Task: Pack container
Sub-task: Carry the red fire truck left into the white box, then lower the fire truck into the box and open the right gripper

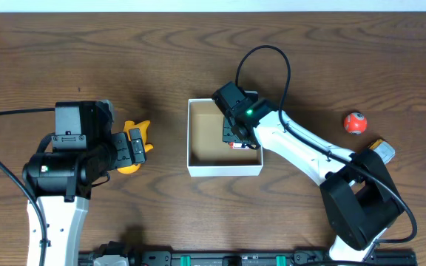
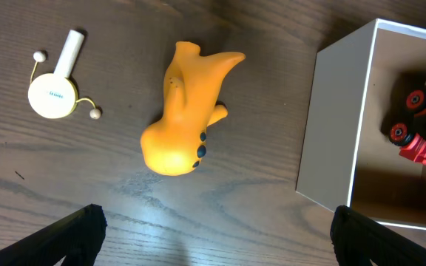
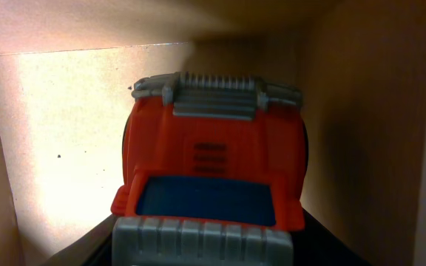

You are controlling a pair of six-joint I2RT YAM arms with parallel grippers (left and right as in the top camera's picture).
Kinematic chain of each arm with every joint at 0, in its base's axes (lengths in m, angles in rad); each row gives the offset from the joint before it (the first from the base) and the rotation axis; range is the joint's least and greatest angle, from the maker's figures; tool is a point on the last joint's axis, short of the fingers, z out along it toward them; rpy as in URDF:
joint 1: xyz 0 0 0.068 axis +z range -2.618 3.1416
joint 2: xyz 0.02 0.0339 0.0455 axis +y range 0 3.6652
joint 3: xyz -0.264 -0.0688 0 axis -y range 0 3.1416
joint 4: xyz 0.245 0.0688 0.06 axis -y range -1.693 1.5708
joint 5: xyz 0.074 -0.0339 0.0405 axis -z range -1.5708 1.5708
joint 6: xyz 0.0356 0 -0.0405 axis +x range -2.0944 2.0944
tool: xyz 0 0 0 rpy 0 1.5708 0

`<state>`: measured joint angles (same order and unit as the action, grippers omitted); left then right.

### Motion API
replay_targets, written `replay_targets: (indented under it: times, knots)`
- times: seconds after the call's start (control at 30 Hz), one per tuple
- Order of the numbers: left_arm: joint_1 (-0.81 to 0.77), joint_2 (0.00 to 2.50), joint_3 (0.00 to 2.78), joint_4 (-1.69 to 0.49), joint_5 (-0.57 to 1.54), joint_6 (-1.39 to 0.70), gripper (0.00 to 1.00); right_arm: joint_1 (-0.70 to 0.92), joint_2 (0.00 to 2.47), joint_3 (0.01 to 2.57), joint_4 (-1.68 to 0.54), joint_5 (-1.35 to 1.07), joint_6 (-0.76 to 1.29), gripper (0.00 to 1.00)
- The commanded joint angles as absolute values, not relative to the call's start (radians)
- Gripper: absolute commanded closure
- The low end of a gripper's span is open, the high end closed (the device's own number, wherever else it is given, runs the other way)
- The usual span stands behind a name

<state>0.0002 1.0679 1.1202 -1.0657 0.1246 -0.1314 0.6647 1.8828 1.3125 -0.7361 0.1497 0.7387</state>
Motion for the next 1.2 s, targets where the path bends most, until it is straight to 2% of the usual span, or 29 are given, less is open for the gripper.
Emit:
replay_targets:
  times: [0.0, 0.1, 0.2, 0.33, 0.8, 1.17]
  knots:
    - [0.007, 1.066, 1.134, -1.066, 0.124, -0.136, 0.02, 0.657, 1.891, 1.327, -0.733, 0.160, 0.724, 0.48]
    - [0.007, 1.066, 1.135, -1.066, 0.124, -0.136, 0.02, 0.657, 1.891, 1.327, -0.733, 0.160, 0.724, 0.45]
    - [0.007, 1.066, 1.134, -1.066, 0.124, -0.136, 0.02, 0.657, 1.891, 1.327, -0.733, 0.160, 0.724, 0.30]
    - [0.007, 1.066, 1.134, -1.066, 0.124, -0.136, 0.02, 0.657, 1.891, 1.327, -0.733, 0.160, 0.724, 0.20]
    - [0.007, 1.066, 1.134, -1.066, 0.124, -0.136, 0.02, 0.657, 1.863, 1.349, -0.725, 0.183, 0.695, 0.21]
    - [0.007, 1.066, 1.134, -1.066, 0.124, -0.136, 0.02, 0.667, 1.748, 1.438, -0.793, 0.254, 0.579, 0.24]
